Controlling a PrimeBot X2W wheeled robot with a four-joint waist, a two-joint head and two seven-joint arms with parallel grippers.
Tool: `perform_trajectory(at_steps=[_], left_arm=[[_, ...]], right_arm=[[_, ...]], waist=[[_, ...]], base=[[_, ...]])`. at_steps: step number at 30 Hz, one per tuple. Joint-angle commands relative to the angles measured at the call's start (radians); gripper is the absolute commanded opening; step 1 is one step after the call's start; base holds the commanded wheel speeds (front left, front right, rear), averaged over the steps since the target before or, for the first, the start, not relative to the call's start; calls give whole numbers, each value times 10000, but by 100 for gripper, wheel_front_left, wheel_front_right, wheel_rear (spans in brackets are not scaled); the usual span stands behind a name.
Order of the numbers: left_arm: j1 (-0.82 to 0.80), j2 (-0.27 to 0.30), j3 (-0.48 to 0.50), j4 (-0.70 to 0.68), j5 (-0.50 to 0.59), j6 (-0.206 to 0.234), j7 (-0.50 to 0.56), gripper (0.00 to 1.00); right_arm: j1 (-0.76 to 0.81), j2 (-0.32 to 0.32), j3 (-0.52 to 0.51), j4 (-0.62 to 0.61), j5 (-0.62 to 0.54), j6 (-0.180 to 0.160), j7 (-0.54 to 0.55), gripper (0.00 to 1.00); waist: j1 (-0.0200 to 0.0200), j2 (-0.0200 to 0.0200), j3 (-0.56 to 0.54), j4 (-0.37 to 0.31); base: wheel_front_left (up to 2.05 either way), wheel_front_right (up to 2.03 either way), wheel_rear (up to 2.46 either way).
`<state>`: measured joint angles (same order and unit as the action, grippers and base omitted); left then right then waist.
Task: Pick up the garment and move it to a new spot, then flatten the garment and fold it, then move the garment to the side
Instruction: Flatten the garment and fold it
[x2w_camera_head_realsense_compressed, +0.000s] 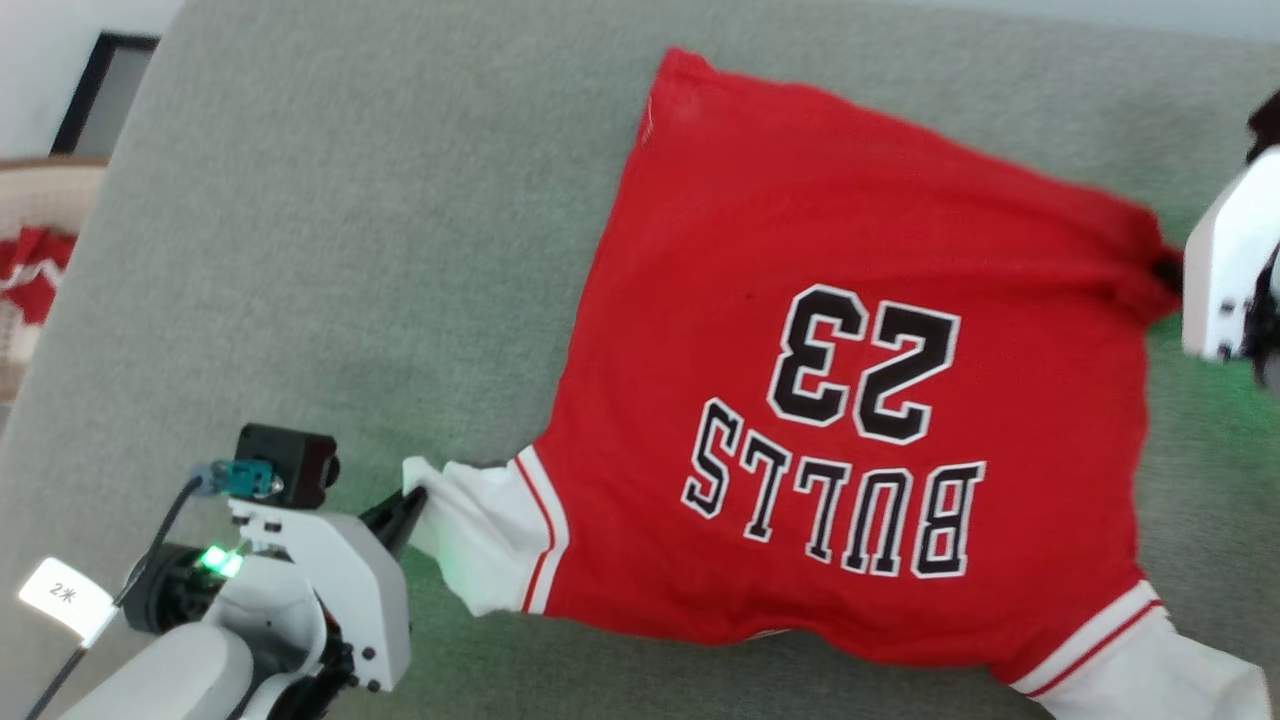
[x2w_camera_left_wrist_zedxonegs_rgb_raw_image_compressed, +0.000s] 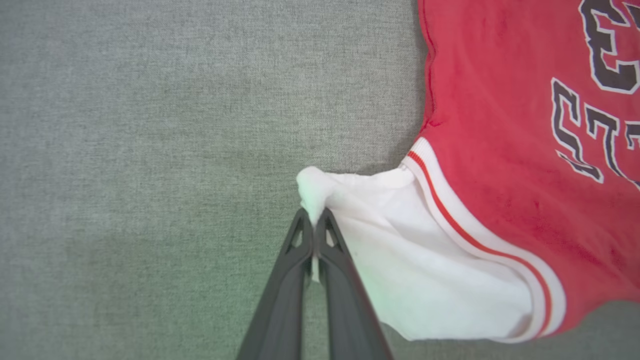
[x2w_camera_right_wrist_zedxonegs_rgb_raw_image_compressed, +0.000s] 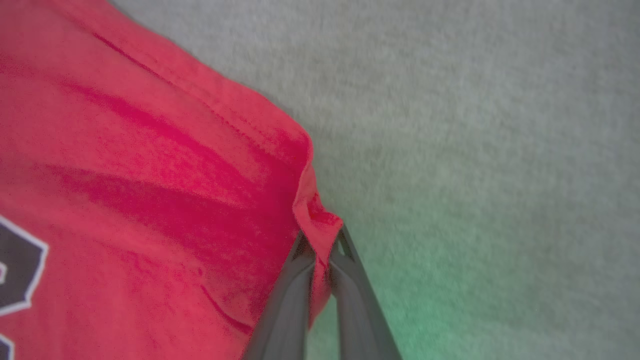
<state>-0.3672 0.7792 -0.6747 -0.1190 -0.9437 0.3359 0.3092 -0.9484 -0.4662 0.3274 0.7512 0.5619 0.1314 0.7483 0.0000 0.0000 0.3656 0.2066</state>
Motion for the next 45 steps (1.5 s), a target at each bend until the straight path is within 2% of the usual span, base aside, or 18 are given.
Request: perform_trajectory(at_steps=[1, 7, 12, 16, 22, 27, 29, 30, 31, 36, 45], left_arm=[[135, 89, 19, 5, -59, 41, 27, 0], [398, 332, 27, 99, -165, 13, 96, 0], [637, 509, 38, 119, -296, 25, 114, 0], [746, 581, 20, 78, -318, 5, 130, 0], [728, 611, 13, 68, -342, -78, 143, 0], [641, 567, 10, 149, -343, -128, 114, 0], [603, 530, -3, 183, -337, -175, 97, 0], [586, 513, -12, 203, -349, -202, 100, 0], [566, 500, -12, 221, -362, -203, 100, 0], [510, 483, -16, 313, -376, -264, 98, 0], [445, 428, -40, 334, -332, -300, 66, 0]], right_arm=[[600, -104, 179, -156, 208, -15, 242, 0], [2556, -808, 207, -2350, 1296, -15, 874, 0], [4580, -1257, -357, -4137, 1752, -15, 1329, 0], [6288, -1338, -1074, -5361, 1791, -15, 1701, 0], [8550, -780, -2339, -6670, 1434, -15, 2094, 0], [9537, -96, -2770, -7207, 900, -15, 2114, 0], [9670, 70, -2850, -7379, 725, -15, 1947, 43], [9692, 108, -2916, -7413, 618, -15, 1888, 93], [9704, 153, -2964, -7469, 564, -15, 1866, 100], [9766, 212, -3222, -7896, 480, -15, 1877, 100], [9110, 196, -4124, -9578, 361, -15, 1796, 100]], waist=[[0, 0, -599, -568], [0, 0, -1267, -1076], [0, 0, -1672, -1404], [0, 0, -1817, -1550], [0, 0, -1849, -1617], [0, 0, -1784, -1630], [0, 0, -1756, -1625], [0, 0, -1746, -1623], [0, 0, -1739, -1621], [0, 0, -1725, -1604], [0, 0, -1657, -1438]], base=[[0, 0, 0], [0, 0, 0], [0, 0, 0], [0, 0, 0], [0, 0, 0], [0, 0, 0], [0, 0, 0], [0, 0, 0], [0, 0, 0], [0, 0, 0], [0, 0, 0]])
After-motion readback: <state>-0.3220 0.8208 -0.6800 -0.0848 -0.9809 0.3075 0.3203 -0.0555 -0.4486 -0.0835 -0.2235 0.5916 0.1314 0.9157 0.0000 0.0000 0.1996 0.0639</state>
